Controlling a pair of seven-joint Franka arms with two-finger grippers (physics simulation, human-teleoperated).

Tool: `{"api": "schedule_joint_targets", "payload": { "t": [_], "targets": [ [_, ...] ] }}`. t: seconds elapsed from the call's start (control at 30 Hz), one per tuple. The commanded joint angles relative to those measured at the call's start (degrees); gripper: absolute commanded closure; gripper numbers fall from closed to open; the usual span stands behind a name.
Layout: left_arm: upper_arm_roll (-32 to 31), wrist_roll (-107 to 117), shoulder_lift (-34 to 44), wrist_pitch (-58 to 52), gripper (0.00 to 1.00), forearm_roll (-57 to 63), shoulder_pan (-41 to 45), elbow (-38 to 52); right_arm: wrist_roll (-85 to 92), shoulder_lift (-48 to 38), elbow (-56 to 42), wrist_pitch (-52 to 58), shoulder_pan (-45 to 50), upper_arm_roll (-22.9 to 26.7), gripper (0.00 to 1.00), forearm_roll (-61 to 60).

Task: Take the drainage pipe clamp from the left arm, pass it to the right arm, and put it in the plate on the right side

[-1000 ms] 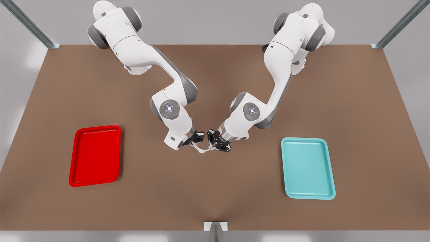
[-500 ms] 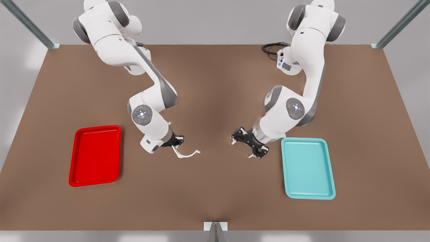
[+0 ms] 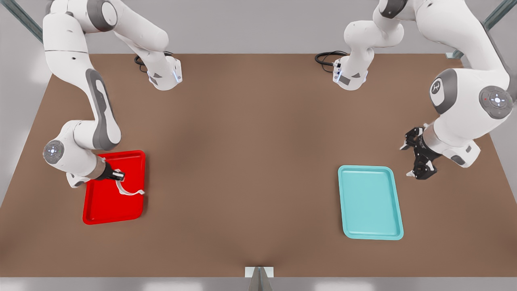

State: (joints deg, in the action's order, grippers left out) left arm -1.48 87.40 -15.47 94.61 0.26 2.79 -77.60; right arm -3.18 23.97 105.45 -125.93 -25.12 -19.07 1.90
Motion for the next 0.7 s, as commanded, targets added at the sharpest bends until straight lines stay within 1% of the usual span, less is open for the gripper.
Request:
{"api": "schedule_joint_targets", "payload": {
  "t": [0.0,0.07,0.1,0.17,0.37,0.43,0.47,0.5,0.57,0.6,0.63,0.67],
  "targets": [
    [-0.19,-86.34,-1.14,-2.86,0.0,4.93,0.29,0.35,32.36,1.96,-0.51,-3.27,-3.35,0.26,0.79,1.88],
    [-0.28,-86.43,-1.32,-2.42,0.0,4.75,0.29,0.43,34.47,3.28,-1.83,-3.1,-5.72,0.7,0.79,2.67],
    [-0.28,-86.34,-2.02,0.13,0.0,4.75,0.46,0.43,36.57,3.72,-1.83,-3.01,-7.57,0.79,0.79,2.67],
    [-0.28,-86.34,-3.34,1.27,0.0,4.75,0.73,0.96,36.67,5.47,-1.83,-2.66,-9.24,0.88,0.79,2.76],
    [-0.28,-86.34,-3.78,1.36,0.0,4.75,1.34,0.96,35.44,11.1,-1.83,-3.01,-9.59,1.76,0.79,3.99],
    [-0.19,-86.34,-3.95,1.36,0.0,4.75,1.34,0.96,35.35,13.03,-3.32,-3.53,-9.68,2.2,0.79,4.78],
    [-0.19,-86.34,-4.13,1.36,0.0,4.75,1.34,0.96,35.35,13.04,-3.32,-3.54,-9.59,2.2,0.43,4.78],
    [-0.19,-86.34,-4.22,1.36,0.0,4.75,1.43,0.96,34.74,13.04,-3.32,-3.45,-9.59,2.2,0.0,4.78],
    [-0.19,-86.26,-4.13,1.27,0.0,4.75,1.43,0.96,32.98,12.42,-3.94,-2.75,-9.24,2.11,0.0,6.45],
    [-0.28,-86.26,-4.13,1.19,0.0,4.75,1.43,0.96,32.98,11.11,-4.9,-0.29,-9.5,1.67,0.0,6.45],
    [-0.28,-86.26,-4.13,1.1,0.0,4.75,1.43,0.96,31.05,7.86,-8.06,6.81,-8.89,0.97,0.0,6.45],
    [-0.28,-86.26,-4.04,0.92,0.0,4.75,1.43,0.96,26.58,3.74,-11.05,14.2,-8.8,-3.06,0.0,6.45]
  ]
}}
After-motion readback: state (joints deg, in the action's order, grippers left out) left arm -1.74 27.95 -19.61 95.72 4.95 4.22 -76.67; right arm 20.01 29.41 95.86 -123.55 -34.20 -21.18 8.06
